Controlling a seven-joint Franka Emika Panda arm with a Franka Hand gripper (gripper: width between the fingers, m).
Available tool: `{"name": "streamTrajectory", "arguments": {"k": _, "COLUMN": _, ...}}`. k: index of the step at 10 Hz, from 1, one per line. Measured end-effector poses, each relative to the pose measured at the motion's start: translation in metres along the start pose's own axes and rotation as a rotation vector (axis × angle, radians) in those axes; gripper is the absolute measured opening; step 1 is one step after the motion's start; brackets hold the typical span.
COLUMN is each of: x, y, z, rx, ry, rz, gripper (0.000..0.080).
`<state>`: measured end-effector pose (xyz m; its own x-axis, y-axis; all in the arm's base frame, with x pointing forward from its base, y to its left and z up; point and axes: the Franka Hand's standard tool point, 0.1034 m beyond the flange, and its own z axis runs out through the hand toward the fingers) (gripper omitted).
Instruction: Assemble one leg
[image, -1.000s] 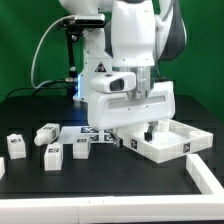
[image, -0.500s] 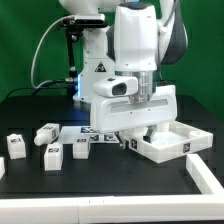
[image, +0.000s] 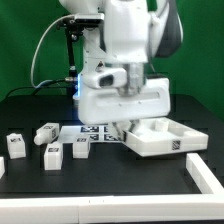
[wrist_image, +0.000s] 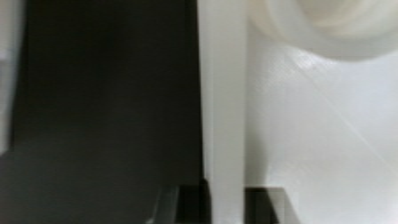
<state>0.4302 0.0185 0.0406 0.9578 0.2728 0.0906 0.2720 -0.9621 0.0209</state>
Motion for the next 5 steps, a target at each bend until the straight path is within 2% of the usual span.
{"name": "streamTrajectory", "arguments": {"k": 1, "x": -0.007, "y": 0.008, "z": -0.009, "rx": 0.014, "ry": -0.024, "rz": 0.088, "gripper": 0.0049}}
{"name": "streamTrajectory", "arguments": {"k": 2, "x": -0.013, "y": 0.021, "z": -0.024, "rx": 0.046, "ry": -0.063, "rz": 0.188, "gripper": 0.0049}}
{"name": "streamTrajectory", "arguments": {"k": 3, "x": -0.010, "y": 0.037, "z": -0.039, "rx": 0.063, "ry": -0.071, "rz": 0.254, "gripper": 0.0049}}
{"name": "streamTrajectory", "arguments": {"k": 4, "x": -0.003, "y": 0.052, "z": -0.045, "rx": 0.069, "ry": -0.062, "rz": 0.294, "gripper": 0.0048}}
{"name": "streamTrajectory", "arguments": {"k": 5, "x": -0.002, "y": 0.054, "z": -0.045, "rx": 0.068, "ry": -0.060, "rz": 0.291, "gripper": 0.0048}}
